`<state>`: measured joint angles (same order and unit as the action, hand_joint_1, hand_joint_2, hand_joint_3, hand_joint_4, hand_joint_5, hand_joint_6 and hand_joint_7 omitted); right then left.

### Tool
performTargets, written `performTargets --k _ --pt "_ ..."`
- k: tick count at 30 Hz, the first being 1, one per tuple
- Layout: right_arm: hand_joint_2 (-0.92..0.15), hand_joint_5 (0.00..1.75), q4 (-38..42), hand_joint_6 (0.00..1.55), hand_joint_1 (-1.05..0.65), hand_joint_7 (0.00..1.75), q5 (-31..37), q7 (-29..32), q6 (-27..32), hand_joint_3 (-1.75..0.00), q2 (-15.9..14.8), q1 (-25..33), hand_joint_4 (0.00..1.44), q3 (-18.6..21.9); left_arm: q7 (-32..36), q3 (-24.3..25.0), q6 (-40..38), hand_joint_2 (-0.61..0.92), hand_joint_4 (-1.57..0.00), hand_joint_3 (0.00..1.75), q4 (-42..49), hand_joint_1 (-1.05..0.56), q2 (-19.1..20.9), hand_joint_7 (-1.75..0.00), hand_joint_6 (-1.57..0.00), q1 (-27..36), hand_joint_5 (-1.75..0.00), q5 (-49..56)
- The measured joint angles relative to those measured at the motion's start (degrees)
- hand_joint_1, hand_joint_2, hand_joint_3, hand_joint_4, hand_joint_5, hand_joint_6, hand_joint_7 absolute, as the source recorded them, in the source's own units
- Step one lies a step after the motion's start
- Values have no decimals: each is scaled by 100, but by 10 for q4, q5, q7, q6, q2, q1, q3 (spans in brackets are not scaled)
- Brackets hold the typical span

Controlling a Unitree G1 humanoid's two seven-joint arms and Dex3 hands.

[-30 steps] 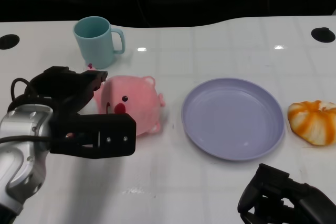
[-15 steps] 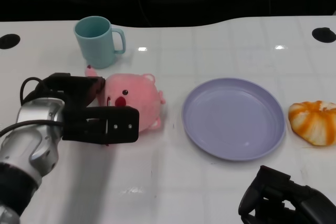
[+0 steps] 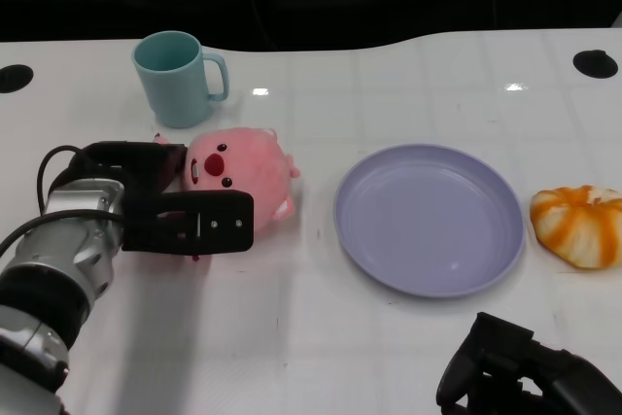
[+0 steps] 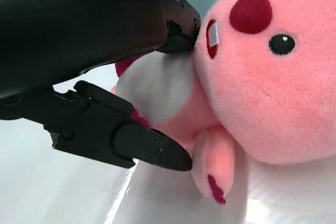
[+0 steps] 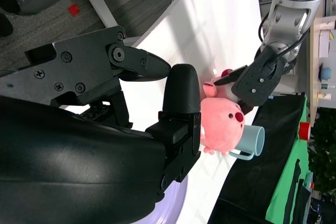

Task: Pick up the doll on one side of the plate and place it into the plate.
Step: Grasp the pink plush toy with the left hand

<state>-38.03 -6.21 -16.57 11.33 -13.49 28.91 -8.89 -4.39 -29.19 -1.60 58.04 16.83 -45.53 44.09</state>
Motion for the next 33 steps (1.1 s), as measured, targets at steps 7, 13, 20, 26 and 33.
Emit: performTargets --k 7,13,20,26,33 --pt "-89 175 -7 44 -27 164 0 4 2 -58 0 0 63 -1 112 16 76 91 -79 4 47 -25 -2 -41 -117 4 -156 -32" --pt "-89 175 -11 45 -27 164 -1 4 15 -58 0 0 64 0 178 4 93 92 -80 20 61 -23 -4 -169 -58 8 -174 -29" --pt "-88 175 -11 45 -25 164 -2 3 15 -58 0 -2 64 0 219 -1 104 92 -79 26 59 -24 -3 -175 -57 23 -175 -27" --pt "-88 175 -11 45 -25 164 3 7 15 -59 1 -2 64 -2 239 21 135 81 -86 44 29 -17 14 -175 -64 51 -175 -48" --pt "-87 175 -15 45 -23 165 1 10 16 -60 1 -1 64 -3 215 69 144 54 -90 97 -48 -14 35 -175 -72 89 -175 -97"
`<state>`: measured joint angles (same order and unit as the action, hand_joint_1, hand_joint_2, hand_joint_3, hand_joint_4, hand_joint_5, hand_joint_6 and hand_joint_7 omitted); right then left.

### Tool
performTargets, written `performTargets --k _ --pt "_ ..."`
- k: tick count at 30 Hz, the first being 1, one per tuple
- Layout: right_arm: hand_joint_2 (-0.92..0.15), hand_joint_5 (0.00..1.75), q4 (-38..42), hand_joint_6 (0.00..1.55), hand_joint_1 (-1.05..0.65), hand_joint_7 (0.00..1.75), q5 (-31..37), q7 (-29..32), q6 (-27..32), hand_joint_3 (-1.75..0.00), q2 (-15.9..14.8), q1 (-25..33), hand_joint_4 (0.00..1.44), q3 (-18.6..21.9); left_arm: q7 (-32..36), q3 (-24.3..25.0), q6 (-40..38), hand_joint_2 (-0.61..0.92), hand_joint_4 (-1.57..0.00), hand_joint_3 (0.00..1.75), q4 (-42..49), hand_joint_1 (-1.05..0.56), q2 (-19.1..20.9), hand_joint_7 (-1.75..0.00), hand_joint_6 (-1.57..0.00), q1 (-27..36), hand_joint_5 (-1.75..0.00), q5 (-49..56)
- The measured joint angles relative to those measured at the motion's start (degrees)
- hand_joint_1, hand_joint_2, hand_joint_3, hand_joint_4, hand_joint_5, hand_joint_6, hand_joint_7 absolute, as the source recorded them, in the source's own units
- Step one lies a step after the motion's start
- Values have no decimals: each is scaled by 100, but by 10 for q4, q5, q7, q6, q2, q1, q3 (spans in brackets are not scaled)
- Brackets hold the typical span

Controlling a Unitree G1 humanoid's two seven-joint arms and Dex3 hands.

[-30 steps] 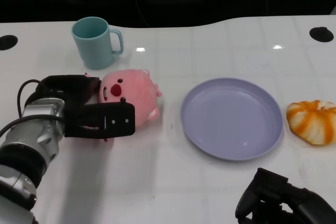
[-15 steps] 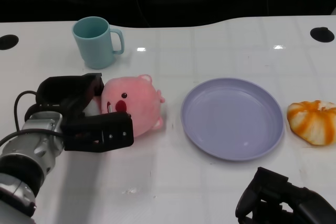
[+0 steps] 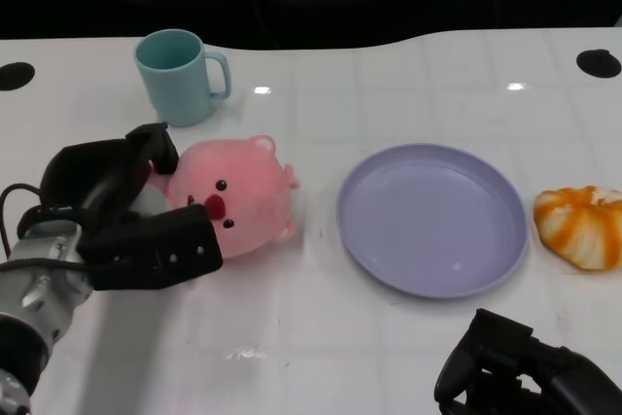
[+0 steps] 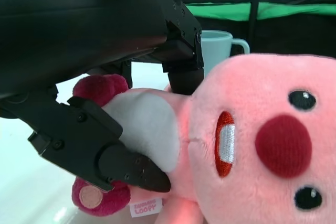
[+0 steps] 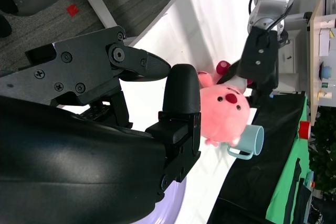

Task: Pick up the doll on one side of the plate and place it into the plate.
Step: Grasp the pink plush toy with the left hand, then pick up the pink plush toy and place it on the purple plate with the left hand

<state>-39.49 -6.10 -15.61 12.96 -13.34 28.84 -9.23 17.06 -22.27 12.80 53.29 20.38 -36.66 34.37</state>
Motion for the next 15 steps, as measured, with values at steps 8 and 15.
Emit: performTargets --k 8,15 --pt "-86 175 0 45 -23 164 4 1 1 -61 -2 0 64 1 -71 38 -51 47 -92 111 -138 -16 -17 -175 -74 29 -175 -40" --pt "-87 175 0 45 -21 164 1 0 1 -62 -2 0 63 2 -88 40 -81 43 -93 115 -208 -17 -42 -175 -76 29 -175 -37"
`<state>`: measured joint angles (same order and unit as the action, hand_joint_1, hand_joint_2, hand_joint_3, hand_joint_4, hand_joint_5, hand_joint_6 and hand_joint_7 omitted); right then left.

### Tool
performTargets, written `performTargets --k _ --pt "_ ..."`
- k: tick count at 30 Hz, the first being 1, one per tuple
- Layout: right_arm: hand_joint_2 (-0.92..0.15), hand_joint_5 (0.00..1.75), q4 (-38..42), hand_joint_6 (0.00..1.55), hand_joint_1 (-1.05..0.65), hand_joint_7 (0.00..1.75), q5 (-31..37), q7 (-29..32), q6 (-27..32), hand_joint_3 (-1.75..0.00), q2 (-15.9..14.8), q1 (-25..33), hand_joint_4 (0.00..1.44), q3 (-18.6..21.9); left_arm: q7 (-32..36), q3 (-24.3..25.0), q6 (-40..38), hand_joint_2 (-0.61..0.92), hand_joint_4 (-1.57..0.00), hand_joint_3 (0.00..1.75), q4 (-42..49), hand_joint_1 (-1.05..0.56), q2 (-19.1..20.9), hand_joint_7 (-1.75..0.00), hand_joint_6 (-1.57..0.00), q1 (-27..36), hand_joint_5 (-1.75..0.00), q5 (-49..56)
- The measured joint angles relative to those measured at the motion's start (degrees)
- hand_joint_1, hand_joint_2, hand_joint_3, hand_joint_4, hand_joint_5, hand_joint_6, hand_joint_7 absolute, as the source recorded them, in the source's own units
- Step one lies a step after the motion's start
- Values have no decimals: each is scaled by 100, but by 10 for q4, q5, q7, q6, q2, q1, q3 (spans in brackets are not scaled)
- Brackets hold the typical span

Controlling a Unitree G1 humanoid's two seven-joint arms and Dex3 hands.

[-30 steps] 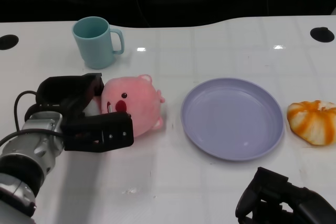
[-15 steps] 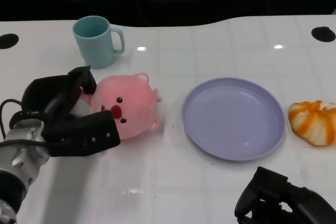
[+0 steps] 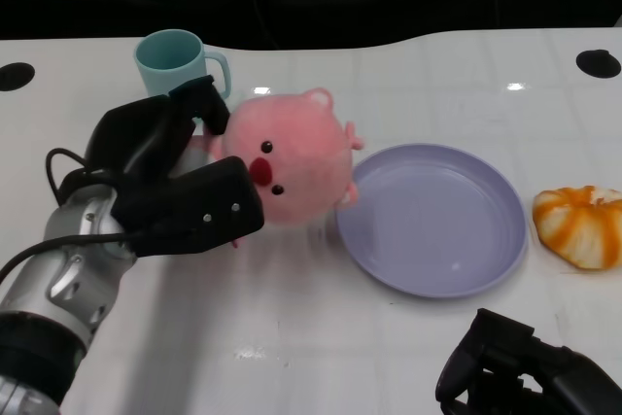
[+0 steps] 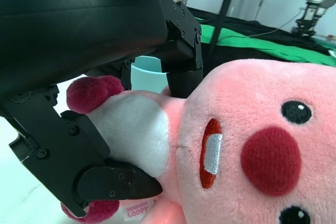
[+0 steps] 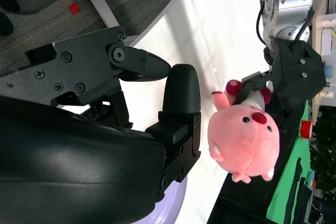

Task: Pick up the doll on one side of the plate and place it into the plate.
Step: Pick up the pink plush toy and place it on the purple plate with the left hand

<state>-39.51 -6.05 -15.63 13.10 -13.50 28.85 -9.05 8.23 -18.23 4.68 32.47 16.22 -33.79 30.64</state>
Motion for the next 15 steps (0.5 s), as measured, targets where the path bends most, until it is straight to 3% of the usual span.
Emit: performTargets --k 6,11,15 --pt "-87 175 0 44 -21 165 -1 0 2 -63 0 0 63 0 -16 0 -7 35 -97 133 -15 -19 -38 -175 -79 -2 -175 -8" --pt "-87 175 0 44 -21 165 0 0 3 -63 0 0 63 -2 -16 -14 -16 31 -93 129 -6 -18 -76 -164 -80 -28 -175 3" --pt "-87 175 0 44 -22 165 0 1 3 -63 0 0 63 -2 -16 -28 -26 33 -96 128 25 -17 -108 -173 -78 -63 -175 12"
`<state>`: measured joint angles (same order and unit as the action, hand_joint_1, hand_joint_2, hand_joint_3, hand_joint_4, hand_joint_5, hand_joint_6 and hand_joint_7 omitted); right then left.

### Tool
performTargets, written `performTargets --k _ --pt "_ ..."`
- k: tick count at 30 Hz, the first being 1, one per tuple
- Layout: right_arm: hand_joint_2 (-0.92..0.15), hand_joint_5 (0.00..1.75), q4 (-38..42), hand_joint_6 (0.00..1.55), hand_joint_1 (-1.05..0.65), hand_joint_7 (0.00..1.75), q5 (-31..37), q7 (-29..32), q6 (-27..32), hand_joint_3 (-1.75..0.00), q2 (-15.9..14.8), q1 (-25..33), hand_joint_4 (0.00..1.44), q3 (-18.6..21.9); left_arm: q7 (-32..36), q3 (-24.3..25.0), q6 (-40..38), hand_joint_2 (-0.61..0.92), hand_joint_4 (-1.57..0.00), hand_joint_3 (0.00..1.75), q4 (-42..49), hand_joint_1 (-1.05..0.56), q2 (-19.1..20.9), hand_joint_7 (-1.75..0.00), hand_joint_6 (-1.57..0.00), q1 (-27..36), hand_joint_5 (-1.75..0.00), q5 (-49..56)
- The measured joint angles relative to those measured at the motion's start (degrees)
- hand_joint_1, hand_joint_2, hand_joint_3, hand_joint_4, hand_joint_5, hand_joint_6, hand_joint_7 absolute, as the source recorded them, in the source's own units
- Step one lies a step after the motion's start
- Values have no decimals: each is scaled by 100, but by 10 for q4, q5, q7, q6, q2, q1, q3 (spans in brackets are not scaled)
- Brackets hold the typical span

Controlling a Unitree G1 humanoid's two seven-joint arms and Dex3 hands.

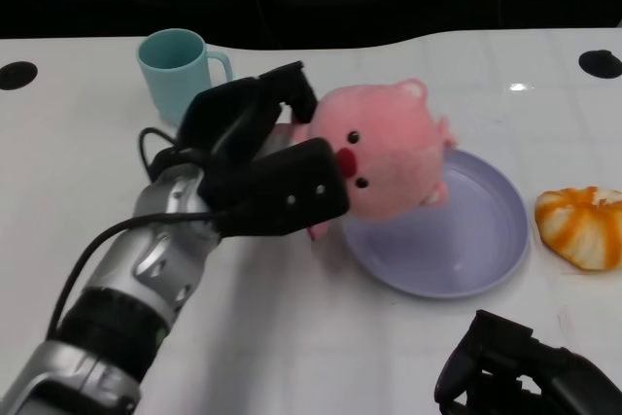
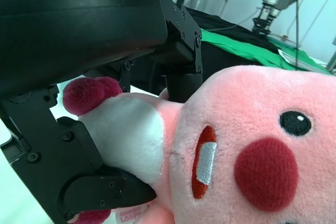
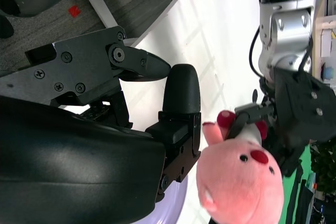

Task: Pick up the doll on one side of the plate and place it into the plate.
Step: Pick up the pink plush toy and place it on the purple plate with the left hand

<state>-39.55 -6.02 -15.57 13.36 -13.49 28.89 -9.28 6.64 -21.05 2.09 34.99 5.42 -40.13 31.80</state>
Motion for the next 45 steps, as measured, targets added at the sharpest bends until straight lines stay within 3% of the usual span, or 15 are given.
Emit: performTargets --k 4,11,23,26,27,28,30,32,33,34,37,38,41,43,45 --pt "-87 175 -1 44 -22 166 0 0 0 -64 0 0 63 -1 0 -15 -16 36 -94 124 35 -15 -30 -175 -75 -24 -175 11" --pt "-87 175 -3 43 -21 167 0 2 1 -64 1 1 64 -11 0 -46 -20 49 -89 97 119 -20 -70 -175 -69 -75 -175 25" --pt "-86 175 -16 43 -22 167 15 10 1 -65 1 8 64 -23 5 -62 -3 58 -87 86 238 -21 -115 -175 -72 -127 -175 25" --pt "-85 175 -16 43 -22 167 16 12 1 -65 1 8 64 -25 5 -62 2 60 -85 76 251 -21 -121 -175 -68 -135 -175 24" --pt "-85 175 -16 43 -22 167 16 12 1 -65 1 8 64 -25 5 -62 4 60 -83 72 253 -22 -123 -164 -67 -137 -174 24" --pt "-85 175 -17 43 -22 167 16 12 1 -65 2 8 64 -25 5 -61 5 63 -79 62 256 -24 -126 -130 -75 -139 -171 23" --pt "-85 175 -18 43 -22 167 16 13 2 -65 2 8 65 -26 5 -57 5 70 -78 44 260 -25 -131 -78 -86 -145 -166 17" --pt "-85 175 -19 43 -22 168 16 13 3 -65 2 8 65 -28 3 -52 3 75 -74 34 263 -26 -138 -47 -84 -149 -165 10" --pt "-86 175 -19 43 -23 168 16 13 4 -65 2 8 64 -28 -2 -50 3 80 -67 27 263 -28 -139 -33 -81 -151 -157 8" --pt "-86 175 -20 43 -22 168 16 13 7 -66 2 8 64 -28 -11 -49 3 86 -53 18 263 -34 -140 -19 -74 -152 -132 4" --pt "-86 175 -20 43 -23 168 16 13 10 -66 2 8 64 -28 -45 -50 5 91 -30 24 259 -52 -137 -3 -53 -153 -72 -1" --pt "-85 175 -20 43 -23 168 16 13 10 -66 2 7 64 -28 -54 -53 5 92 -23 30 255 -58 -134 -1 -44 -153 -62 0" --pt "-85 175 -21 43 -22 168 15 12 11 -66 2 7 64 -26 -81 -65 5 92 -4 42 234 -74 -123 0 -25 -153 -46 9" --pt "-85 175 -21 43 -21 168 13 12 11 -66 2 7 64 -23 -94 -73 4 92 -1 47 219 -80 -116 0 -19 -153 -39 16" --pt "-86 175 -21 43 -21 168 10 12 11 -66 2 7 64 -21 -111 -83 2 92 0 54 203 -89 -108 0 -12 -153 -21 24"
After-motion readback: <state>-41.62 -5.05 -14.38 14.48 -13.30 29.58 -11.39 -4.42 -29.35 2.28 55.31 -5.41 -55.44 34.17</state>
